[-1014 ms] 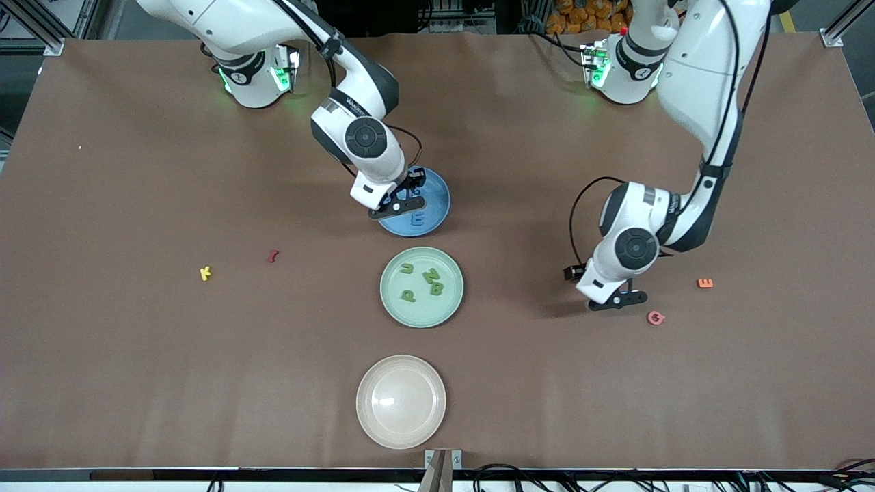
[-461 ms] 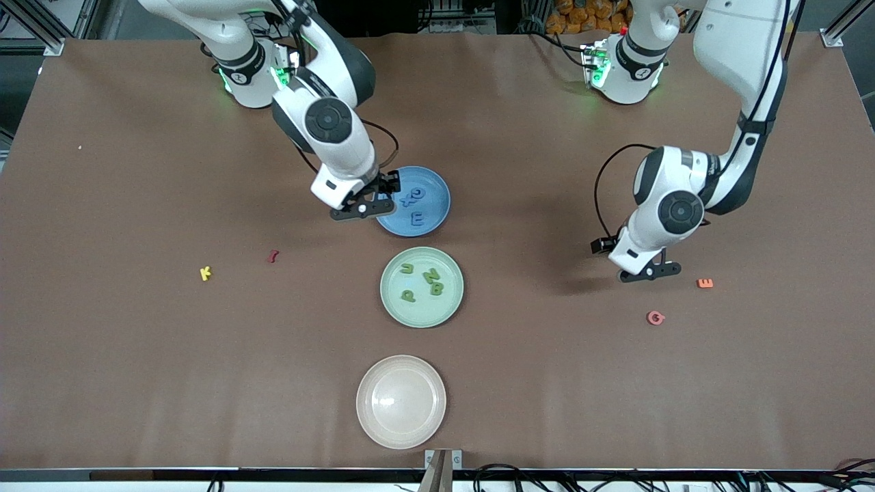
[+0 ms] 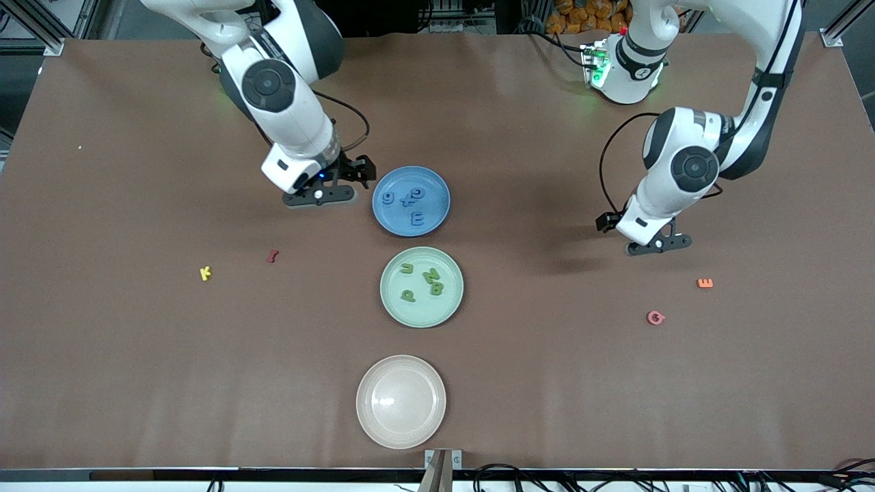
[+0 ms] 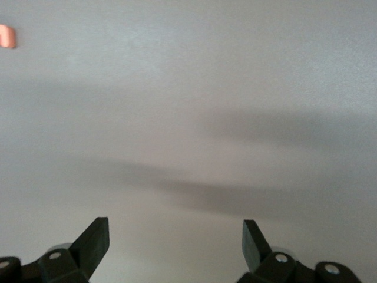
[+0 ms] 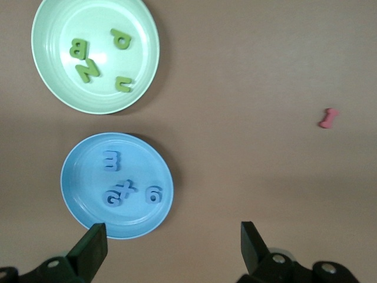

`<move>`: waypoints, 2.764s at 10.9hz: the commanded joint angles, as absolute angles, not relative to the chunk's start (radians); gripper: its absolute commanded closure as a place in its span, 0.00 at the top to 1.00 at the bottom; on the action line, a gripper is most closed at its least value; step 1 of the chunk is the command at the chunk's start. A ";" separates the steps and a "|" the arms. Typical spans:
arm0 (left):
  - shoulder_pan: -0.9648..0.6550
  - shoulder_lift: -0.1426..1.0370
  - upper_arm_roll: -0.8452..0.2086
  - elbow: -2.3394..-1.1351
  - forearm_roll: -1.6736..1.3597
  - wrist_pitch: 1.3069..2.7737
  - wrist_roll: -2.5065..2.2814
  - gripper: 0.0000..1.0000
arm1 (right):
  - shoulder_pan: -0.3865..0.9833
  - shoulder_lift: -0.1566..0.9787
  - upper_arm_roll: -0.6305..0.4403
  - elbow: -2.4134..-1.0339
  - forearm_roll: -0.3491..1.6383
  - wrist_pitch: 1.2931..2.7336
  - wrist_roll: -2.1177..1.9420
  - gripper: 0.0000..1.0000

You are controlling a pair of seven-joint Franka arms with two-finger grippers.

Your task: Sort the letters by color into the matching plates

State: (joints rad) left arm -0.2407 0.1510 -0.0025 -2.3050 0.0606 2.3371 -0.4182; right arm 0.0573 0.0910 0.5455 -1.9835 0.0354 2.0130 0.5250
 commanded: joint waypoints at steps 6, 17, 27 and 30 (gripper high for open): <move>-0.109 0.022 -0.009 -2.361 0.051 2.287 -0.307 1.00 | 0.009 -0.067 0.306 -1.723 0.071 1.689 0.260 1.00; -0.111 -0.153 -0.003 -1.871 -0.012 1.752 -0.184 1.00 | 0.072 -0.044 -0.014 -1.546 -0.003 1.609 -0.083 1.00; -0.107 -0.018 0.009 -1.483 0.000 1.563 -0.083 1.00 | 0.067 -0.043 -0.048 -1.555 -0.005 1.640 -0.022 1.00; -0.107 -0.020 0.009 -1.483 0.002 1.562 -0.081 1.00 | 0.072 -0.041 -0.048 -1.560 -0.003 1.640 -0.020 1.00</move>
